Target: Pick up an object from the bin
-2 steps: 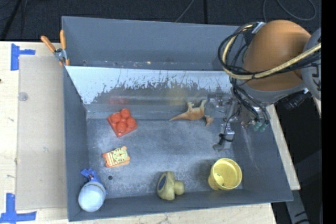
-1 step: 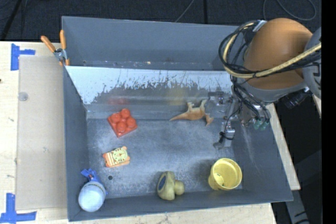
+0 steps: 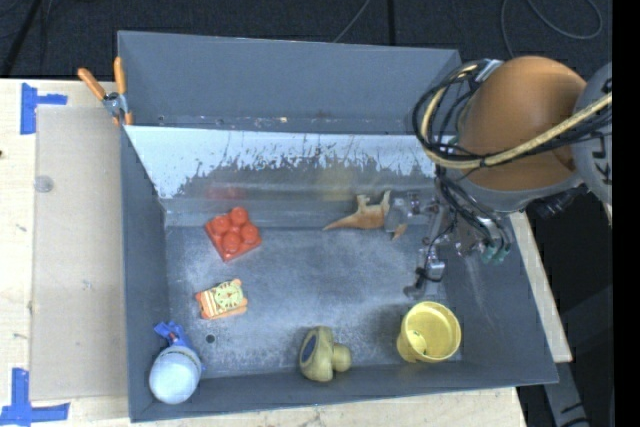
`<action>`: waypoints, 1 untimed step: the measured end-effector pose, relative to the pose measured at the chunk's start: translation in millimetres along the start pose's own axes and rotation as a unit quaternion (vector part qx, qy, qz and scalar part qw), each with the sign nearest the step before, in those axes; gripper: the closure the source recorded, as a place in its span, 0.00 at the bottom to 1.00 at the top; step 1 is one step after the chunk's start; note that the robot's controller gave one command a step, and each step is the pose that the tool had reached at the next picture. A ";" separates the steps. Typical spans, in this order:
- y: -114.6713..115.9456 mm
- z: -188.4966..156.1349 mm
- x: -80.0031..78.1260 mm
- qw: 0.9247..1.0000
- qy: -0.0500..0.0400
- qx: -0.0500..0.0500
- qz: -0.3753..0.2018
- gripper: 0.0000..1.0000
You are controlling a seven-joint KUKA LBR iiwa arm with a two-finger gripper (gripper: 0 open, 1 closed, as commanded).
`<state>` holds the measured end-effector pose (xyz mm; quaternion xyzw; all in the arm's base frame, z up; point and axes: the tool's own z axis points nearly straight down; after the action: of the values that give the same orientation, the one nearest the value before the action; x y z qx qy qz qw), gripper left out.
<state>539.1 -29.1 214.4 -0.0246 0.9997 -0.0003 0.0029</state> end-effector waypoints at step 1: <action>2.9 27.8 35.7 0.991 0.005 -0.002 -0.134 0.00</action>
Offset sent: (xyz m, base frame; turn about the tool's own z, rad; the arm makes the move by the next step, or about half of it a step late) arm -0.0365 -0.0910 -0.0738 -0.2418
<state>503.5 -28.0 186.4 -0.1582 0.9874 0.0008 -0.0024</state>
